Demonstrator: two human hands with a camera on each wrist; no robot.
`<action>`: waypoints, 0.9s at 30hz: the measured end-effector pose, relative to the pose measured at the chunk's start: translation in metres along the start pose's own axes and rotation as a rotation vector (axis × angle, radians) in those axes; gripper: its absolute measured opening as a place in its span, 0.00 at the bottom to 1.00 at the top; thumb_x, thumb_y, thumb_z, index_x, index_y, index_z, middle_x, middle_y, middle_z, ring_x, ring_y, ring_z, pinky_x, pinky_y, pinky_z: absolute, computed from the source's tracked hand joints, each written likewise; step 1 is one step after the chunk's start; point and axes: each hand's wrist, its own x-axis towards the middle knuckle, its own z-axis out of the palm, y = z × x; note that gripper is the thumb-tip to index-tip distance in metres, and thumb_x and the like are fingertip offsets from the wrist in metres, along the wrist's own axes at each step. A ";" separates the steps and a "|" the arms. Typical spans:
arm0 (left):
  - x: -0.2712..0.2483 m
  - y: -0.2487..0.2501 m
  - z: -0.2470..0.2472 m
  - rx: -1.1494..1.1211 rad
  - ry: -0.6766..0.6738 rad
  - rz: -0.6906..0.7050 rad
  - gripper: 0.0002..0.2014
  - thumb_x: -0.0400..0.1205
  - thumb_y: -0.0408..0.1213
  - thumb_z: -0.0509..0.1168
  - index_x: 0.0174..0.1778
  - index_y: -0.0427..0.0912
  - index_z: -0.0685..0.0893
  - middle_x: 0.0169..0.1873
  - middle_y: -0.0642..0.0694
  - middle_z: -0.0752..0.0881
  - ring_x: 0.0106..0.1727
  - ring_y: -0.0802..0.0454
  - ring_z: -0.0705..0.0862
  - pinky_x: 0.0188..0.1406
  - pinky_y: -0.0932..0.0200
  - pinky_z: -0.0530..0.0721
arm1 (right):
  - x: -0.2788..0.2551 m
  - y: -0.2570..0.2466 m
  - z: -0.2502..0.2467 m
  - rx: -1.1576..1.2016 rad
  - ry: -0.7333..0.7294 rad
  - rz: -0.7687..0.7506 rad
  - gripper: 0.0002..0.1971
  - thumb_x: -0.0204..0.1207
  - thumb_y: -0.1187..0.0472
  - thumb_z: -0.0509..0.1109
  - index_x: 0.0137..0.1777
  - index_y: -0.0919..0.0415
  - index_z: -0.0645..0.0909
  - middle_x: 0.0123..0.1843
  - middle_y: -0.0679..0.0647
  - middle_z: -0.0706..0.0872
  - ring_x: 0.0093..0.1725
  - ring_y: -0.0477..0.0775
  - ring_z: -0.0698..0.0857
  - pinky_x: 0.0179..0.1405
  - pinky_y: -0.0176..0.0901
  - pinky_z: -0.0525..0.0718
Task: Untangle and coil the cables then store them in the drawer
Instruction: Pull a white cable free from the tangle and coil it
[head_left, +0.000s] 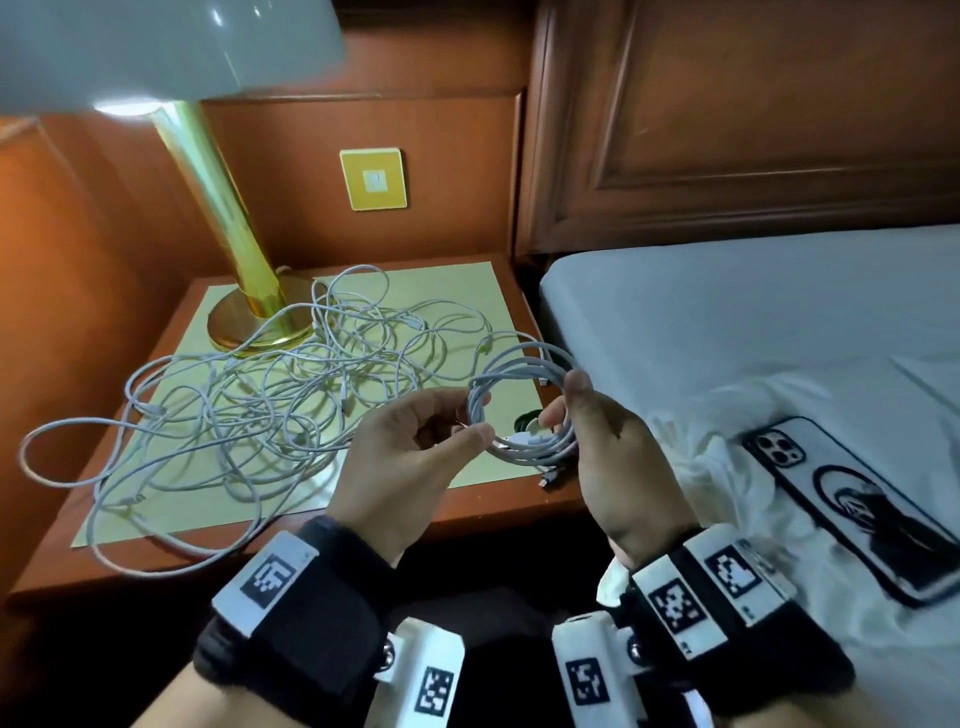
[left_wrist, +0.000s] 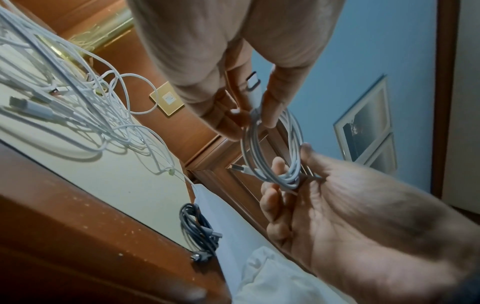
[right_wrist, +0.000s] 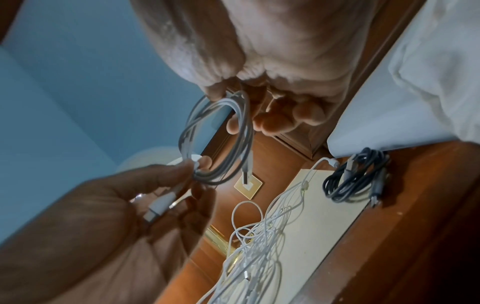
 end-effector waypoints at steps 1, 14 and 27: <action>0.000 -0.001 -0.002 0.006 -0.009 0.004 0.09 0.71 0.37 0.78 0.45 0.54 0.94 0.43 0.34 0.90 0.43 0.46 0.86 0.53 0.43 0.86 | 0.002 0.002 0.001 0.002 -0.009 0.005 0.30 0.77 0.30 0.51 0.38 0.52 0.83 0.37 0.51 0.88 0.35 0.42 0.87 0.39 0.33 0.83; 0.001 -0.002 -0.003 -0.117 0.009 -0.046 0.13 0.80 0.24 0.71 0.50 0.48 0.92 0.45 0.39 0.86 0.44 0.50 0.90 0.46 0.56 0.90 | 0.006 0.004 0.015 0.444 -0.045 0.102 0.21 0.69 0.33 0.66 0.34 0.50 0.88 0.39 0.58 0.89 0.41 0.55 0.89 0.44 0.51 0.82; 0.003 -0.002 -0.003 -0.292 -0.059 -0.046 0.16 0.75 0.30 0.70 0.59 0.35 0.87 0.42 0.41 0.89 0.48 0.44 0.90 0.54 0.53 0.88 | 0.002 -0.003 0.015 0.596 -0.093 0.139 0.22 0.75 0.39 0.63 0.42 0.60 0.84 0.36 0.57 0.88 0.35 0.53 0.87 0.38 0.46 0.85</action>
